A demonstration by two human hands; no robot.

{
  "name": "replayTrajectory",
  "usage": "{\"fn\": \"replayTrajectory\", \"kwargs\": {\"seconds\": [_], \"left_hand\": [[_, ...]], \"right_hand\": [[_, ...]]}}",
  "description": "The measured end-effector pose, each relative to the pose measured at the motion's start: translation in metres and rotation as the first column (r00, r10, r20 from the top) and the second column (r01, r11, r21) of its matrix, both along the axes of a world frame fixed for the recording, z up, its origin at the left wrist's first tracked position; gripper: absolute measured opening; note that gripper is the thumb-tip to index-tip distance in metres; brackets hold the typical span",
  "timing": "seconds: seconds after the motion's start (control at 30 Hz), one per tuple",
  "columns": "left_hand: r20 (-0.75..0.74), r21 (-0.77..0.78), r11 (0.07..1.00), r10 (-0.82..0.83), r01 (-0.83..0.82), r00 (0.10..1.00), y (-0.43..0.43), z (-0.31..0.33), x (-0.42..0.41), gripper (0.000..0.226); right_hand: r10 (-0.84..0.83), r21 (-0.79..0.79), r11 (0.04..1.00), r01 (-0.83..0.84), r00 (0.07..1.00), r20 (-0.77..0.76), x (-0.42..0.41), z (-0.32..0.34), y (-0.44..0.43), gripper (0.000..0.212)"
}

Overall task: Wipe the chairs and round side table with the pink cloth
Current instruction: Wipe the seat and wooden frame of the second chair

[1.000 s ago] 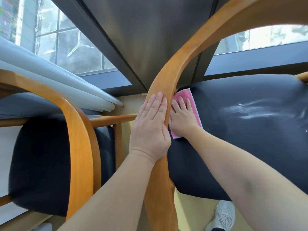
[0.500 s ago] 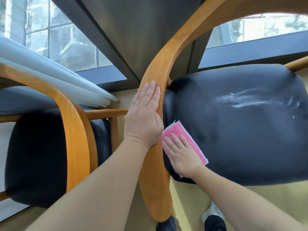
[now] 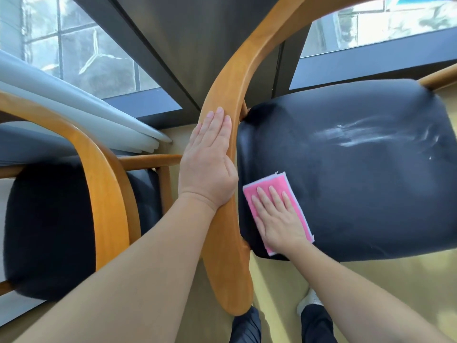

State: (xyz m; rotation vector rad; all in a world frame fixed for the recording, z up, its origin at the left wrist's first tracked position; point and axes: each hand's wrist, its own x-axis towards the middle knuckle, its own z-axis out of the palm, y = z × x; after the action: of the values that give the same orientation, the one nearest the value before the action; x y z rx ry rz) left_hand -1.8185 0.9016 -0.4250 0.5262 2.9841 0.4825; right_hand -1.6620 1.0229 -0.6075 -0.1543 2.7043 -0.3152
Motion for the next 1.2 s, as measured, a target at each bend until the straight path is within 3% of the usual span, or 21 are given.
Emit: {"fn": "replayTrajectory", "kwargs": {"seconds": [0.13,0.37,0.5,0.77,1.0,1.2], "left_hand": [[-0.005,0.005,1.000,-0.003,0.003,1.000,0.000,0.000,-0.001,0.052],[-0.027,0.003,1.000,-0.009,0.009,1.000,0.000,-0.001,-0.001,0.053],[-0.043,-0.001,1.000,-0.011,0.011,0.999,0.000,-0.002,-0.001,0.054],[-0.082,0.003,1.000,-0.026,0.027,0.996,-0.001,-0.004,-0.002,0.055],[-0.091,-0.054,0.984,-0.174,0.170,0.980,-0.002,-0.004,-0.002,0.054],[-0.057,-0.060,0.986,-0.159,0.156,0.986,0.000,0.002,-0.001,0.054]], "right_hand": [[-0.121,0.021,0.992,0.121,0.993,-0.007,-0.064,0.001,0.019,0.057],[-0.151,0.119,0.980,0.157,0.987,-0.055,-0.179,0.004,0.046,0.062],[-0.160,0.060,0.985,0.160,0.987,-0.008,-0.226,0.007,0.058,0.061],[-0.241,0.072,0.967,0.244,0.969,-0.046,-0.228,0.006,0.057,0.061],[-0.311,0.060,0.947,0.317,0.947,-0.085,-0.241,0.003,0.070,0.059],[-0.340,0.046,0.938,0.344,0.937,-0.077,-0.168,0.003,0.071,0.061]]}}
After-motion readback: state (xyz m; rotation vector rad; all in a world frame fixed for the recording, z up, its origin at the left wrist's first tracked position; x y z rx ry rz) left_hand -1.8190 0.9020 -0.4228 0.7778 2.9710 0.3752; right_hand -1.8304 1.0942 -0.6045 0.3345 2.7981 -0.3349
